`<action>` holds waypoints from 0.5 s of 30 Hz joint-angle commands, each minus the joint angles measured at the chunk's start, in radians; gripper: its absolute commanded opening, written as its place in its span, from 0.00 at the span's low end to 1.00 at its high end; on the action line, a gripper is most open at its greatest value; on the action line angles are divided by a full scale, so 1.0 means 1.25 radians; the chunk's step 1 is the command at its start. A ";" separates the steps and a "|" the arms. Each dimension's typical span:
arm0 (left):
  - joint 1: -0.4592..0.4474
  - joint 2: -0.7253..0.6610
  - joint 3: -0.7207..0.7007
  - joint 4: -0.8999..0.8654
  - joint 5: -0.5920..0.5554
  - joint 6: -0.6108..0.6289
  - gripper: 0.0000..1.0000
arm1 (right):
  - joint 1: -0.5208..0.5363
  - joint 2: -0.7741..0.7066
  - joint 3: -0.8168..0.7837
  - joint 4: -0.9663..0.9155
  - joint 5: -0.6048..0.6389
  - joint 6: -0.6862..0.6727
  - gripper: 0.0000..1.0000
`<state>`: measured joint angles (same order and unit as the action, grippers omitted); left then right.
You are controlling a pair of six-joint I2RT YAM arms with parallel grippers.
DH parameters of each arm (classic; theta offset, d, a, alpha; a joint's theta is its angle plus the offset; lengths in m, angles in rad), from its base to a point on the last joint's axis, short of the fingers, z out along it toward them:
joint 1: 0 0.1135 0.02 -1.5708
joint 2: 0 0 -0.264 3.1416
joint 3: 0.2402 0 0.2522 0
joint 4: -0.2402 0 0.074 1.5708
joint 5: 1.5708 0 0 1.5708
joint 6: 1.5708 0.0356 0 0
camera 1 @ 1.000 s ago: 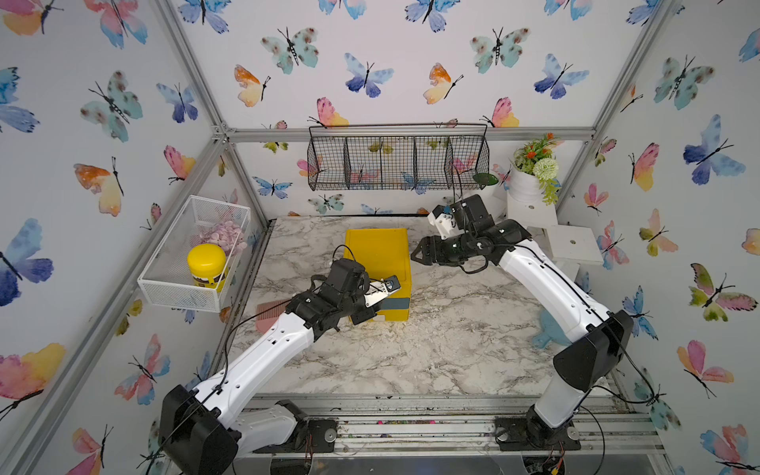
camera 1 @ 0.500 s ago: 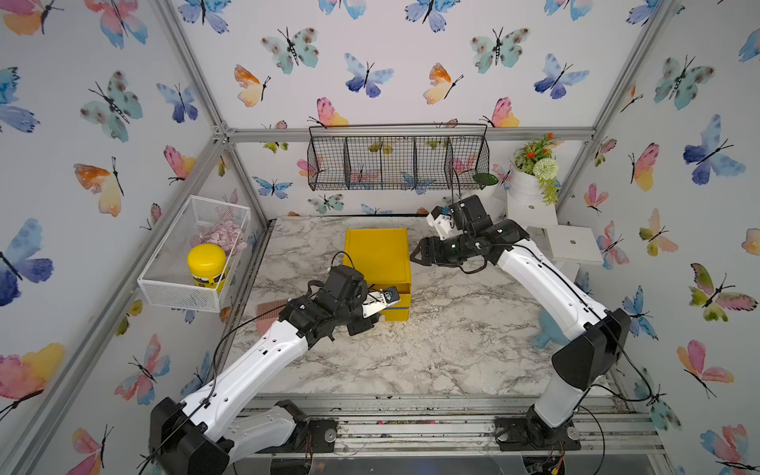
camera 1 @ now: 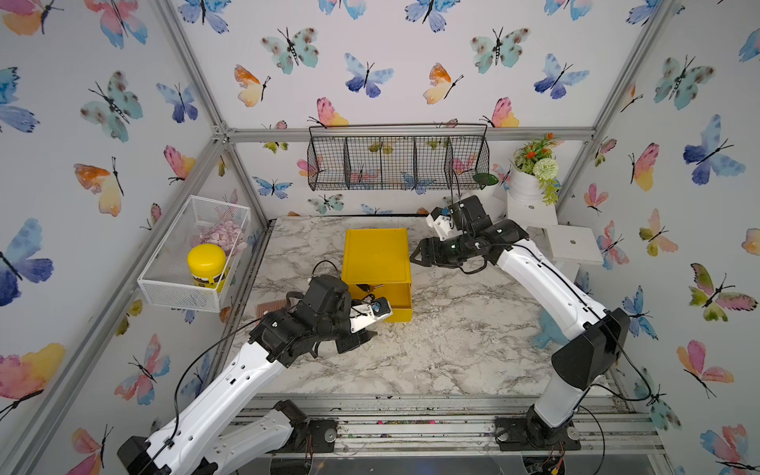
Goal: Take the keys out of the drawer
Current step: Open the drawer in the storage box.
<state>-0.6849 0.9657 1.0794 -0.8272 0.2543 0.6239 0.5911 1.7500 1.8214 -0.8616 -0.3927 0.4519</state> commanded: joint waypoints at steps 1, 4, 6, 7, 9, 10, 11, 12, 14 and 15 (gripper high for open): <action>-0.004 0.012 0.046 -0.027 0.037 0.001 0.52 | 0.006 0.001 0.014 -0.029 -0.009 0.001 0.70; -0.004 0.021 0.061 0.005 0.030 -0.006 0.52 | 0.006 -0.002 0.014 -0.031 -0.008 0.005 0.70; -0.004 0.025 0.049 0.040 0.005 -0.016 0.53 | 0.006 -0.005 0.013 -0.029 -0.006 0.008 0.70; -0.004 0.032 0.043 0.049 -0.006 -0.018 0.53 | 0.006 -0.005 0.013 -0.029 -0.005 0.008 0.70; -0.004 0.056 0.039 0.044 -0.014 -0.017 0.53 | 0.006 -0.007 0.014 -0.030 -0.003 0.010 0.70; -0.004 0.071 0.038 0.037 -0.016 -0.017 0.53 | 0.006 -0.008 0.015 -0.029 -0.001 0.010 0.70; -0.004 0.083 0.037 0.030 -0.017 -0.017 0.53 | 0.006 -0.008 0.013 -0.029 0.000 0.011 0.70; -0.004 0.093 0.036 0.024 -0.017 -0.016 0.53 | 0.006 -0.008 0.014 -0.030 0.001 0.013 0.70; -0.004 0.111 0.037 0.011 -0.018 -0.016 0.53 | 0.006 -0.010 0.014 -0.028 0.002 0.015 0.70; -0.004 0.117 0.037 0.007 -0.023 -0.017 0.53 | 0.006 -0.011 0.014 -0.027 0.002 0.016 0.70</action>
<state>-0.6876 1.0981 1.1267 -0.7883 0.2375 0.6121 0.5911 1.7500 1.8214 -0.8822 -0.3927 0.4622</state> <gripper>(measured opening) 0.533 0.700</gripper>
